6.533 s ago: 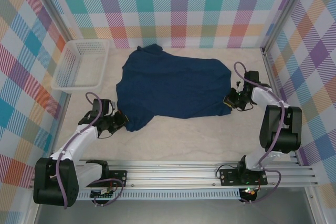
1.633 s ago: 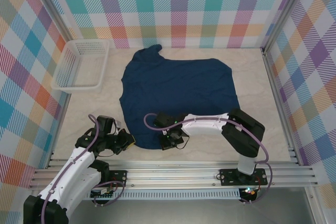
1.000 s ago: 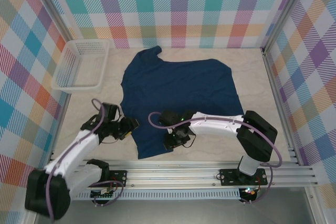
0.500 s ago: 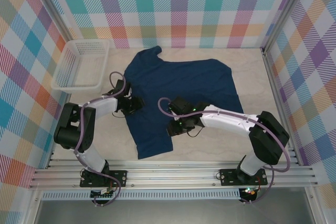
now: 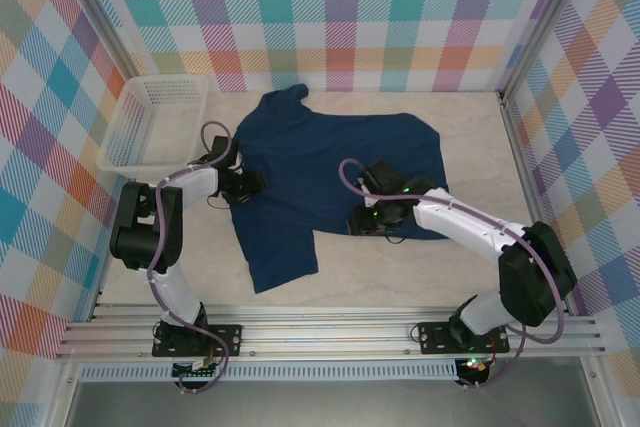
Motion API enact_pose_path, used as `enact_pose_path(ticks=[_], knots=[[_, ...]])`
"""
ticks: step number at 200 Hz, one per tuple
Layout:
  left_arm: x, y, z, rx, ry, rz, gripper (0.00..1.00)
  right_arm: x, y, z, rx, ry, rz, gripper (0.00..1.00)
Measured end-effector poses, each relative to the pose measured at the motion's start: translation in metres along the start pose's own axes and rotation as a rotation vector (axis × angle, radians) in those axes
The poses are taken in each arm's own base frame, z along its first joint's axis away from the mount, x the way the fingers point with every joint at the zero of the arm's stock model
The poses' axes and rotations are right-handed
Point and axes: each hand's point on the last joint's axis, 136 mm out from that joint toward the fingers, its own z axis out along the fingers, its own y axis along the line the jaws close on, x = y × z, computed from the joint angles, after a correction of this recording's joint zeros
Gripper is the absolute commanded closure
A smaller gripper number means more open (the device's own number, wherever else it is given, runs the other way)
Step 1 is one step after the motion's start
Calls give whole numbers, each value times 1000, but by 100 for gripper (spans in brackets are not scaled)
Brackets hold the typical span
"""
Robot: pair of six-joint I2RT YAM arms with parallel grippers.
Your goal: Fold the inside-out t-shirt
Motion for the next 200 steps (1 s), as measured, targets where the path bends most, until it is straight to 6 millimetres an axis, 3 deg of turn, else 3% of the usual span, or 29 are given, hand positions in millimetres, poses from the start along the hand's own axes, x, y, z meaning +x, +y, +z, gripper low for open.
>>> enact_pose_path(ticks=[32, 57, 80, 105, 127, 148, 200], knots=[[-6, -9, -16, 18, -20, 18, 44, -22, -55, -15, 65, -55, 134, 51], [6, -20, -57, 85, -86, 39, 43, -35, -109, -38, 127, -141, 281, 47], [31, -29, -91, 147, -133, 67, 41, -22, -162, -58, 192, -199, 437, 44], [71, -23, -102, 170, -104, 73, 41, 11, -213, -63, 260, -203, 621, 42], [93, -12, -107, 164, -82, 48, 40, 35, -230, -54, 274, -159, 727, 42], [95, -14, -112, 175, -87, 43, 40, 48, -238, -44, 271, -119, 798, 43], [101, -12, -108, 169, -49, 39, 40, 59, -242, -26, 237, -76, 873, 50]])
